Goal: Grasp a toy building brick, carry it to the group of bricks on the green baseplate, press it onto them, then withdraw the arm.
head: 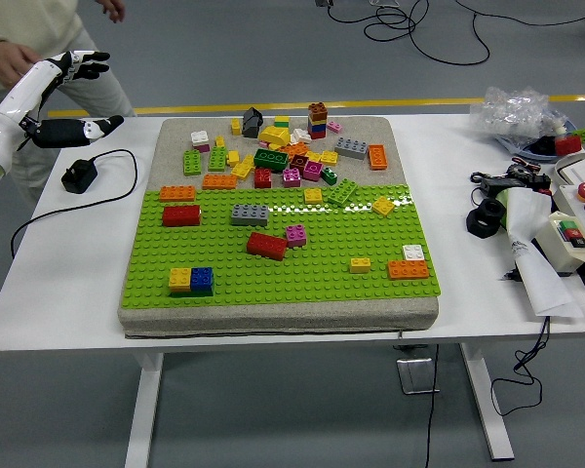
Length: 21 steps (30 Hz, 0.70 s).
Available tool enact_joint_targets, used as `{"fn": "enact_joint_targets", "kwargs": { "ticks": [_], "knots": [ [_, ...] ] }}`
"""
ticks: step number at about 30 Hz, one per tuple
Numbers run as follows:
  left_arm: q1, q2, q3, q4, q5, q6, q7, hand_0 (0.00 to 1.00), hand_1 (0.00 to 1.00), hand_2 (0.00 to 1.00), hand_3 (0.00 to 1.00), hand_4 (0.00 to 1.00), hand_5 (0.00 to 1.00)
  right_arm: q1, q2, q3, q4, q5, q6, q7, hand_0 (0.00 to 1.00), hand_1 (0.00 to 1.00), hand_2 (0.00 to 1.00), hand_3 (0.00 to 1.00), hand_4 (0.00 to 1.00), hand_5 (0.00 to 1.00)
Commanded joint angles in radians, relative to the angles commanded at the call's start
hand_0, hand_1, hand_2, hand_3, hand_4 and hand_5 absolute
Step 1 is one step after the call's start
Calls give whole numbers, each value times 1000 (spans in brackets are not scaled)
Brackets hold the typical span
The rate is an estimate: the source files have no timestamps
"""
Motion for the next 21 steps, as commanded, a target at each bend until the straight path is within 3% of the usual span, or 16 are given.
{"fn": "enact_joint_targets", "kwargs": {
  "ticks": [11, 21],
  "knots": [
    [-15, 6, 5, 6, 179, -16, 2, 925, 843, 816, 855, 828, 122, 0, -2, 3, 0, 4, 0, 1, 765, 715, 767, 769, 969, 703],
    [-8, 3, -22, 3, 176, -22, -2, 919, 827, 788, 836, 839, 112, -2, -1, 5, 0, 5, 0, 0, 765, 715, 767, 769, 968, 703]
  ]
}}
